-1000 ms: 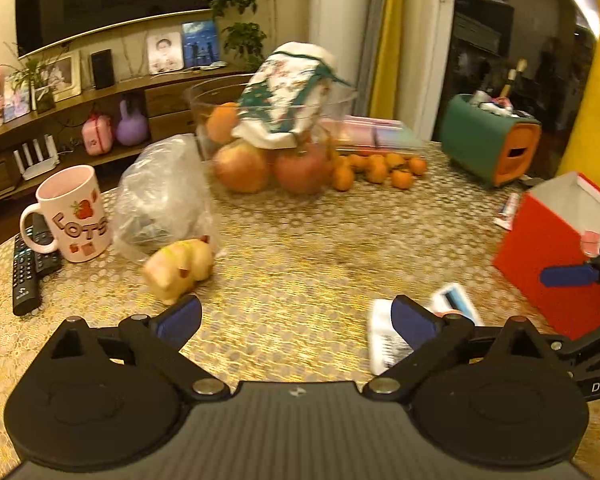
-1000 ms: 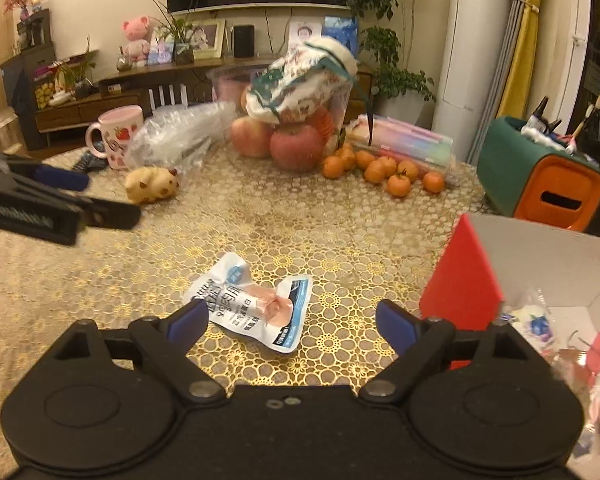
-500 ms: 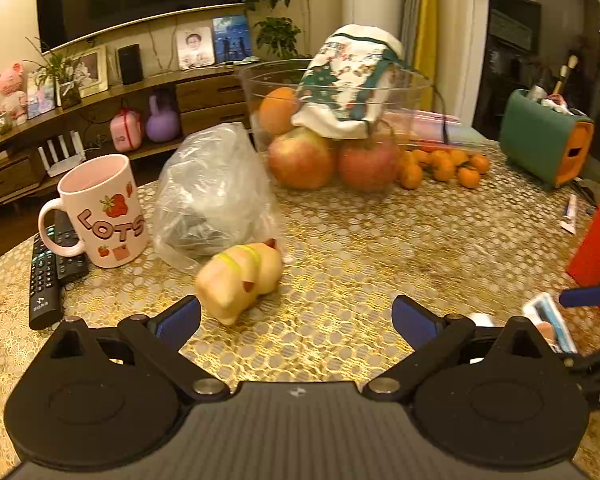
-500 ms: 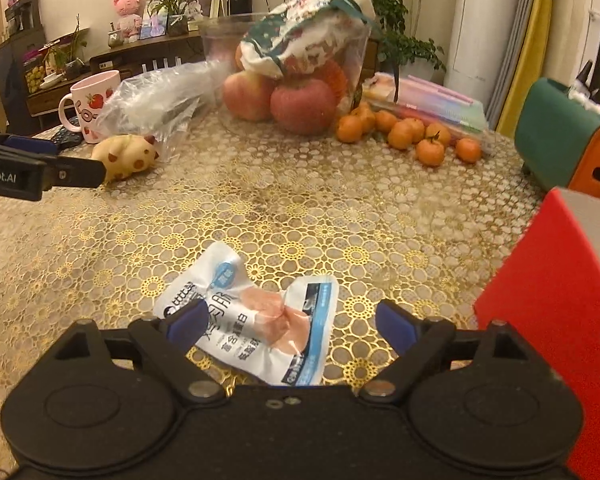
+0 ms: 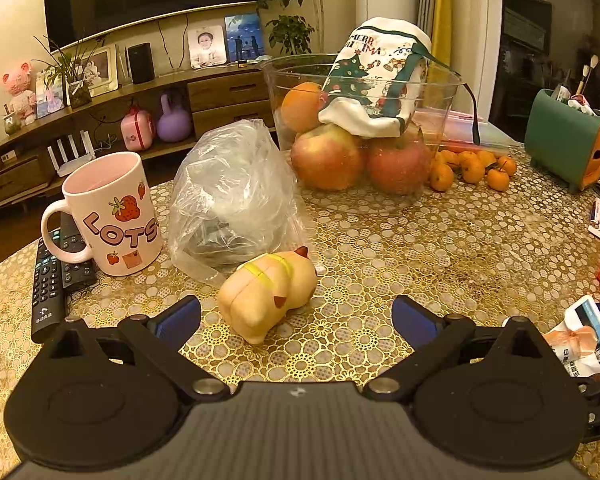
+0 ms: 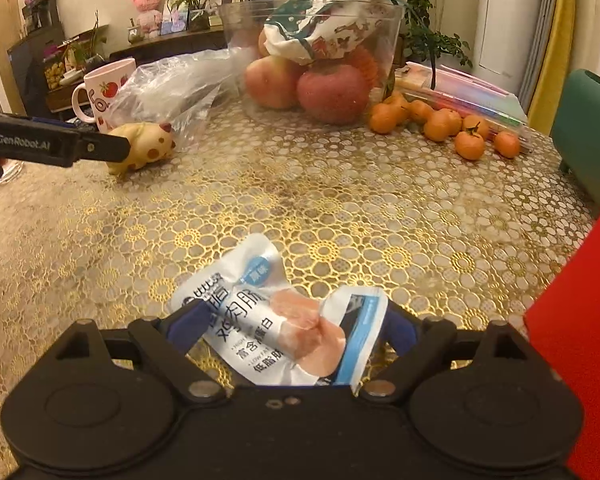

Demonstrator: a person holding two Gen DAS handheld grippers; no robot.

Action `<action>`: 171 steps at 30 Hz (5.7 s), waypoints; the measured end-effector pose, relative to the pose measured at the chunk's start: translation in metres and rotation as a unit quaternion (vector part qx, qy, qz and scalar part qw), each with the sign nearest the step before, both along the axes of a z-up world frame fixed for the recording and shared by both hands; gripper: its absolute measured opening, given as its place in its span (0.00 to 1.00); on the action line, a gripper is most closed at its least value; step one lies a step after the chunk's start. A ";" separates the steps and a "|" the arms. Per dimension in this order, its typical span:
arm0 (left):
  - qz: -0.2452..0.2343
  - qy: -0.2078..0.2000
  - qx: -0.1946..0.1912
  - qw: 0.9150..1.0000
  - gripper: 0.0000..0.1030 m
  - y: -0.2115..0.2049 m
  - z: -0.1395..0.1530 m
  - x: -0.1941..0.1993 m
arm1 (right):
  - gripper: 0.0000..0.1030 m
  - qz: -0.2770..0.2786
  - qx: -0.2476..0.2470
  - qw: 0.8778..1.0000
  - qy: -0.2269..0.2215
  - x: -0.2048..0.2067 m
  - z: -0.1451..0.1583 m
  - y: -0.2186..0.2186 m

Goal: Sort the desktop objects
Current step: 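Move the left tool toward the yellow toy while the right tool approaches the white-and-blue pouch, then grasp the yellow squishy toy with the left tool while the right tool grasps the pouch, then carry the yellow toy and white-and-blue pouch over the shoebox with both tools, then open both tools to drop the toy and pouch into the shoebox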

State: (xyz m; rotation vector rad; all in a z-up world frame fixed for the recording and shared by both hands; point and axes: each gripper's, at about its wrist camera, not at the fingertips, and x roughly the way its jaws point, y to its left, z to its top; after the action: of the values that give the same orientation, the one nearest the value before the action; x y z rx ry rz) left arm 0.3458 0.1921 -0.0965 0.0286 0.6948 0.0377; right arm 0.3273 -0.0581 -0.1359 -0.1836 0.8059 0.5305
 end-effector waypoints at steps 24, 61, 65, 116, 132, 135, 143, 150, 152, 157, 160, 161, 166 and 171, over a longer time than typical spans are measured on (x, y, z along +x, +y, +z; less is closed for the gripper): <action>0.014 0.027 0.016 0.999 0.79 0.007 -0.033 0.044 | 0.83 0.026 -0.001 1.000 -0.011 -0.002 0.000 -0.003; -0.041 0.034 -0.032 0.998 0.53 -0.073 -0.011 -0.047 | 0.14 0.004 0.053 0.999 -0.007 -0.047 0.024 -0.043; -0.036 0.030 -0.043 0.998 0.53 -0.088 -0.004 -0.067 | 0.14 -0.015 0.062 0.998 -0.010 -0.059 0.030 -0.052; -0.205 -0.006 -0.042 0.978 0.54 -0.364 0.102 -0.138 | 0.13 -0.182 0.128 0.969 -0.104 -0.160 0.124 -0.294; -0.217 0.036 -0.014 0.975 0.54 -0.410 0.085 -0.050 | 0.13 -0.230 0.119 0.963 -0.068 -0.088 0.104 -0.339; -0.217 0.044 -0.011 0.975 0.54 -0.416 0.081 -0.035 | 0.13 -0.236 0.118 0.963 -0.059 -0.077 0.097 -0.341; -0.216 0.073 0.000 0.974 0.54 -0.427 0.060 -0.009 | 0.13 -0.237 0.106 0.965 -0.042 -0.057 0.080 -0.340; -0.217 0.095 0.015 0.972 0.54 -0.433 0.044 0.007 | 0.13 -0.226 0.084 0.970 -0.033 -0.044 0.069 -0.331; -0.217 0.102 0.015 0.971 0.55 -0.433 0.041 0.011 | 0.14 -0.220 0.067 0.972 -0.040 -0.044 0.068 -0.326; -0.215 0.111 0.018 0.970 0.55 -0.432 0.034 0.015 | 0.14 -0.205 0.040 0.977 -0.050 -0.047 0.068 -0.323; -0.214 0.114 0.018 0.970 0.55 -0.431 0.031 0.015 | 0.14 -0.207 0.034 0.976 -0.052 -0.049 0.068 -0.322; -0.214 0.117 0.018 0.970 0.55 -0.431 0.030 0.015 | 0.14 -0.207 0.036 0.976 -0.051 -0.049 0.068 -0.322; -0.224 0.121 0.032 0.967 0.56 -0.435 0.028 0.014 | 0.14 -0.200 0.029 0.978 -0.049 -0.049 0.069 -0.319; -0.228 0.118 0.037 0.966 0.57 -0.437 0.027 0.011 | 0.14 -0.195 0.023 0.979 -0.044 -0.047 0.070 -0.319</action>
State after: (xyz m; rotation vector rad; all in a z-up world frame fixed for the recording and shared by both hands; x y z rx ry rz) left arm 0.3570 -0.2448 -0.0695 0.2686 0.9111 -0.3873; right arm 0.2798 -0.3773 -0.0664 -0.0025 0.7197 0.1687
